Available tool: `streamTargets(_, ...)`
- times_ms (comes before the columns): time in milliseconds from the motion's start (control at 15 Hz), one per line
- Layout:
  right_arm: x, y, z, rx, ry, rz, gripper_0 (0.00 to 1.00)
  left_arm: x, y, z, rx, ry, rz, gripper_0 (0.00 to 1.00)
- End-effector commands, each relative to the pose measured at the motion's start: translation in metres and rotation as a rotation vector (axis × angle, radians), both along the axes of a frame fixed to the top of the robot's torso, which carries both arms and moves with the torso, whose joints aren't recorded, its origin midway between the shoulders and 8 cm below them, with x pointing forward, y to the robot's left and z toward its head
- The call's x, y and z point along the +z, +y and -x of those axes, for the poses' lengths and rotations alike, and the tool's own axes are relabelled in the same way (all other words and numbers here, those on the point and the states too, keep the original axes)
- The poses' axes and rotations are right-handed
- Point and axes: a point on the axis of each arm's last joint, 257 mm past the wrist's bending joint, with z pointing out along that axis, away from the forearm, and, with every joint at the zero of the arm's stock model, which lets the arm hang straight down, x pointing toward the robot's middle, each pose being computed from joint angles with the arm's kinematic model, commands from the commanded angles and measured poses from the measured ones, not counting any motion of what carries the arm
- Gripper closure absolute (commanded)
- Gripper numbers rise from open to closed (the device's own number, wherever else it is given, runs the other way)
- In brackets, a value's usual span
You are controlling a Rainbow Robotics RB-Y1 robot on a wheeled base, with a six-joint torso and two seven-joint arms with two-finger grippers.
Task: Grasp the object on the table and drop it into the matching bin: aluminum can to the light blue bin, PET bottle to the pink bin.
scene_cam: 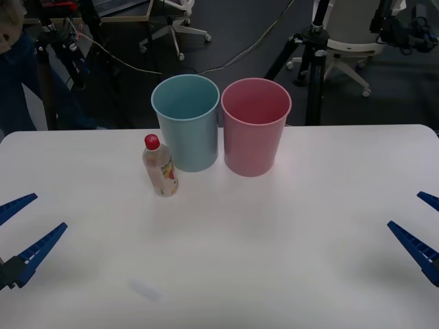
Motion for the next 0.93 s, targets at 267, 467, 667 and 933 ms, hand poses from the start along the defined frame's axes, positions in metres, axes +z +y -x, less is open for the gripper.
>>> streamTargets(267,0.000,0.000,0.000,0.000,0.000,0.000,0.00,0.015,-0.015,-0.013,-0.035,-0.049,-0.028,0.00)
streamTargets(467,0.000,0.000,0.000,0.000,0.000,0.000,0.00,0.011,-0.014,-0.009,-0.031,-0.039,-0.032,0.00)
streamTargets(667,0.000,0.000,0.000,0.000,0.000,0.000,0.00,0.007,-0.013,-0.006,-0.017,-0.035,-0.046,0.00)
streamTargets(933,0.000,0.000,0.000,0.000,0.000,0.000,0.00,0.002,-0.015,-0.010,-0.002,-0.050,-0.069,0.00)
